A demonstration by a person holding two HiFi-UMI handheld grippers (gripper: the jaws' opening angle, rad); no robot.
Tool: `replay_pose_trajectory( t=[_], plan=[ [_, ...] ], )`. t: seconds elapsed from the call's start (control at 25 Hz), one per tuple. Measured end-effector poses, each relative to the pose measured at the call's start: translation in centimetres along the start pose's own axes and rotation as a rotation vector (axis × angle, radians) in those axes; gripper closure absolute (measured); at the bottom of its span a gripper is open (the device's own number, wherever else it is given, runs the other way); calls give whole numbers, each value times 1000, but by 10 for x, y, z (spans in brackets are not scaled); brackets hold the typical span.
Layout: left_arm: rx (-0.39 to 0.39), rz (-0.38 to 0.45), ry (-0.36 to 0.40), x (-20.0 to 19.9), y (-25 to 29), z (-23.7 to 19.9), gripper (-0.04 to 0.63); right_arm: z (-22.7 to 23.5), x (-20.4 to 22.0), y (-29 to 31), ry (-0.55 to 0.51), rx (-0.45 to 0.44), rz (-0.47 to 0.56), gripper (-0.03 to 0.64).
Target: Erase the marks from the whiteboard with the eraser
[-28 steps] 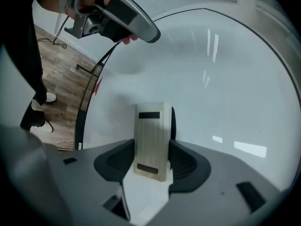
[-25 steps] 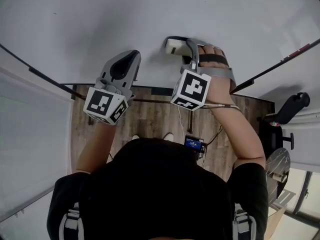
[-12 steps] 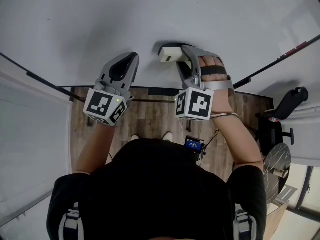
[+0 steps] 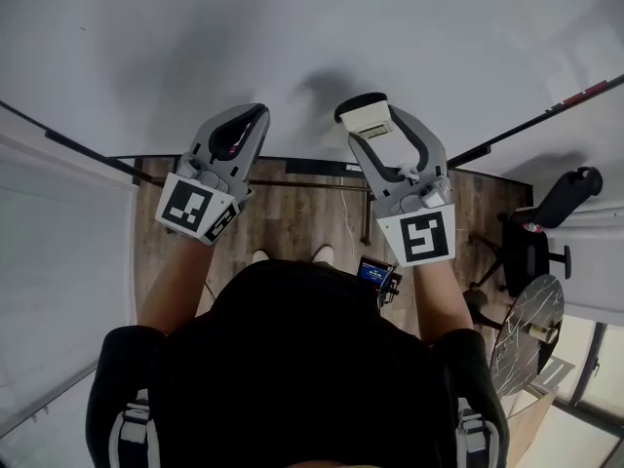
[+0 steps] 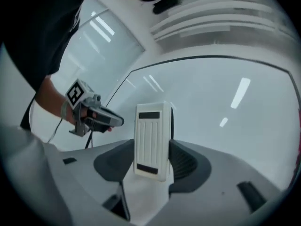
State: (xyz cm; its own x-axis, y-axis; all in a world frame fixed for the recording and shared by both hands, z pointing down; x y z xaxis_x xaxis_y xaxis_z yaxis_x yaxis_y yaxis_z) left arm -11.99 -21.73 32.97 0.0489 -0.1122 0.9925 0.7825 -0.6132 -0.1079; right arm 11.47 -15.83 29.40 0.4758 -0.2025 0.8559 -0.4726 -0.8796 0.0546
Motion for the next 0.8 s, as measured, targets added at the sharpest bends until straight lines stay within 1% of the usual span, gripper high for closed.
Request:
replay_pose_trajectory(
  t=[0.04,0.12,0.24,0.36,0.44,0.6,0.72,0.8],
  plan=[
    [11,5,0,2,-1,4,578,-1,6,-3,89,-12,24,386],
    [37,7,-7,9,-2,11,578,-3,20,-7,223,-50,46,385],
    [81,-8,-33,26,-6,19,578,-11,48,-11,353,-105,69,385],
    [107,-46,-65,43,-8,27,579,-22,67,-16,460,-124,91,385],
    [113,-70,-70,53,-10,32,578,-32,77,-18,499,-118,97,385],
    [128,-87,-73,66,-16,37,578,-51,92,-19,538,-103,102,387],
    [138,-88,-64,66,-15,38,578,-55,96,-17,556,-102,97,387],
    [145,-86,-52,64,-14,38,578,-55,96,-15,548,-102,98,387]
  ],
)
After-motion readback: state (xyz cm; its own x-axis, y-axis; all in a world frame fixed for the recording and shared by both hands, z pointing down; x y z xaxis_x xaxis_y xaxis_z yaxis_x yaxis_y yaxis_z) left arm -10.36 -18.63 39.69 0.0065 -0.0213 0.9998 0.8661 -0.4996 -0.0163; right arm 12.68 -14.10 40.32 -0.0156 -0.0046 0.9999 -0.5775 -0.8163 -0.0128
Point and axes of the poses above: the fingertips, and each gripper's own axes: y forward along the fingers, z to its right, x out of its underside, the point moved 9 cm from there along -y, backward along the fingers
